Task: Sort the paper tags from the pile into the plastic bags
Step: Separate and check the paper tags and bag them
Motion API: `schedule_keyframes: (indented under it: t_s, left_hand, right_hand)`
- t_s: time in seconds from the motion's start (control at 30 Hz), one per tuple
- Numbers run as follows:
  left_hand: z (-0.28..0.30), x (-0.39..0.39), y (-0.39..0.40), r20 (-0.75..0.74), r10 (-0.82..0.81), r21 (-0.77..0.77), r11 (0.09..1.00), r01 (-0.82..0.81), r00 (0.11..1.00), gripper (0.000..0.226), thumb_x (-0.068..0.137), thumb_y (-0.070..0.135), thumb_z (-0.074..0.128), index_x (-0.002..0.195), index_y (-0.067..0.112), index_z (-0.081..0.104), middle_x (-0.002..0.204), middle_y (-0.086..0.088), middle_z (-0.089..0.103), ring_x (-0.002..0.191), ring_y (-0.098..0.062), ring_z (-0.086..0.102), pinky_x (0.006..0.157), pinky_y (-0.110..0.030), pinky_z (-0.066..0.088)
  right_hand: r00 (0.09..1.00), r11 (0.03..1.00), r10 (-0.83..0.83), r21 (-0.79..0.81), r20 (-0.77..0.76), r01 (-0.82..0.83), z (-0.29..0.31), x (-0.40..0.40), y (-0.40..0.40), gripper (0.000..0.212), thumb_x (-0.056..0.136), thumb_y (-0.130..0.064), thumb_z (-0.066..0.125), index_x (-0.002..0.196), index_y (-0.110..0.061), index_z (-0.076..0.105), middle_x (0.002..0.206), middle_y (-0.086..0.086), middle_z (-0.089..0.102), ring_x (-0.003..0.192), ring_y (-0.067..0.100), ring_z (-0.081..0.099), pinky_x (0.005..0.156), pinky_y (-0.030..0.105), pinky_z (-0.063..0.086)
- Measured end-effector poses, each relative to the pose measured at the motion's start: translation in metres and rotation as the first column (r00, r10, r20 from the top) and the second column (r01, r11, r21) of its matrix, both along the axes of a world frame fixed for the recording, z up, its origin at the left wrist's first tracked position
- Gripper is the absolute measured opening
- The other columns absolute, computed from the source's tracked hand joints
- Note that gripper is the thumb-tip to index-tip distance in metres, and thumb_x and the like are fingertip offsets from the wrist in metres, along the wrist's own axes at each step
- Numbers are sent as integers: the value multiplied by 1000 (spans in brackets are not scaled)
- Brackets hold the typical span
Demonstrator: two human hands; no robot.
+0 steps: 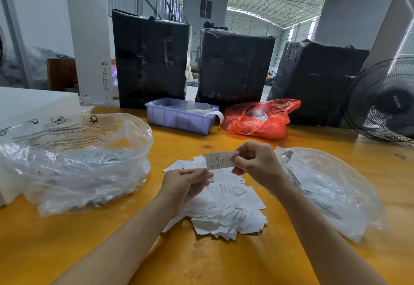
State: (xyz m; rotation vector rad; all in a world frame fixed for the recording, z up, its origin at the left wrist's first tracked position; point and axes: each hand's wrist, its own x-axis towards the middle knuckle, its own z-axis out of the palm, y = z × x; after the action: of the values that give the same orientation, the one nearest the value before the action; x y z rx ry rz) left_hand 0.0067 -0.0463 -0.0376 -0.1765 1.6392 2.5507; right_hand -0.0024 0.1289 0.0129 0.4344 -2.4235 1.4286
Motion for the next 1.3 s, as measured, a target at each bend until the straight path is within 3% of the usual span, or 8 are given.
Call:
schedule_keyframes:
  t_s: [0.13, 0.43, 0.63, 0.8, 0.97, 1.1, 1.3]
  left_hand:
    - [0, 1, 1, -6, 7, -1, 1000, -7, 1000, 7, 80, 5, 68, 87, 2, 70, 79, -12, 74, 64, -14, 70, 52, -19, 53]
    - [2, 3, 2, -3, 34, 12, 999, -33, 999, 5, 81, 3, 68, 78, -1, 67, 66, -11, 72, 54, -15, 69, 49, -18, 54]
    - [2, 2, 4, -15, 38, -24, 999, -39, 999, 22, 82, 17, 68, 84, -4, 67, 71, -13, 72, 69, -20, 66, 51, -19, 53]
    - [2, 4, 5, -27, -2, -107, 994, -1, 1000, 29, 81, 25, 67, 79, -3, 66, 71, -12, 69, 67, -19, 63, 50, -20, 52]
    - [2, 6, 7, -10, -45, -148, 988, 43, 999, 30, 86, 28, 64, 81, -1, 66, 75, -12, 69, 65, -20, 69, 51, -23, 53]
    - [3, 6, 9, -14, -34, -202, 979, 31, 999, 24, 89, 22, 62, 84, -1, 64, 84, -16, 65, 72, -21, 61, 47, -21, 49]
    - [4, 9, 10, -23, -34, -245, 969, 27, 999, 24, 87, 23, 64, 84, 0, 68, 78, -15, 66, 62, -19, 66, 47, -22, 50]
  right_hand:
    - [1000, 999, -3, 50, 16, 2, -4, -1, -2, 8, 87, 1, 62, 83, 7, 59, 77, 13, 69, 56, 21, 66, 61, 34, 59]
    - [987, 996, 72, 41, 145, -79, -6, -1, -2, 5, 86, 2, 62, 82, 3, 60, 69, 11, 67, 53, 18, 66, 53, 23, 54]
    - [964, 992, 109, 39, 242, -122, -1, 2, 2, 4, 85, 5, 63, 85, 6, 60, 63, 7, 66, 49, 14, 65, 49, 20, 52]
    - [937, 985, 151, 33, 316, -170, 0, 5, 0, 6, 84, 4, 64, 87, 7, 61, 72, 15, 66, 54, 20, 66, 54, 24, 55]
    - [951, 989, 118, 53, 287, -138, -1, 4, -1, 9, 82, 0, 69, 90, 4, 65, 73, 14, 67, 54, 16, 64, 54, 22, 54]
    - [961, 992, 95, 60, 261, -114, -2, 2, -1, 19, 79, 3, 71, 96, 5, 65, 71, 12, 67, 52, 16, 61, 53, 21, 53]
    - [949, 969, 181, 118, 259, -217, -11, 6, -18, 17, 78, 1, 73, 93, -2, 67, 68, 12, 68, 51, 15, 63, 54, 23, 55]
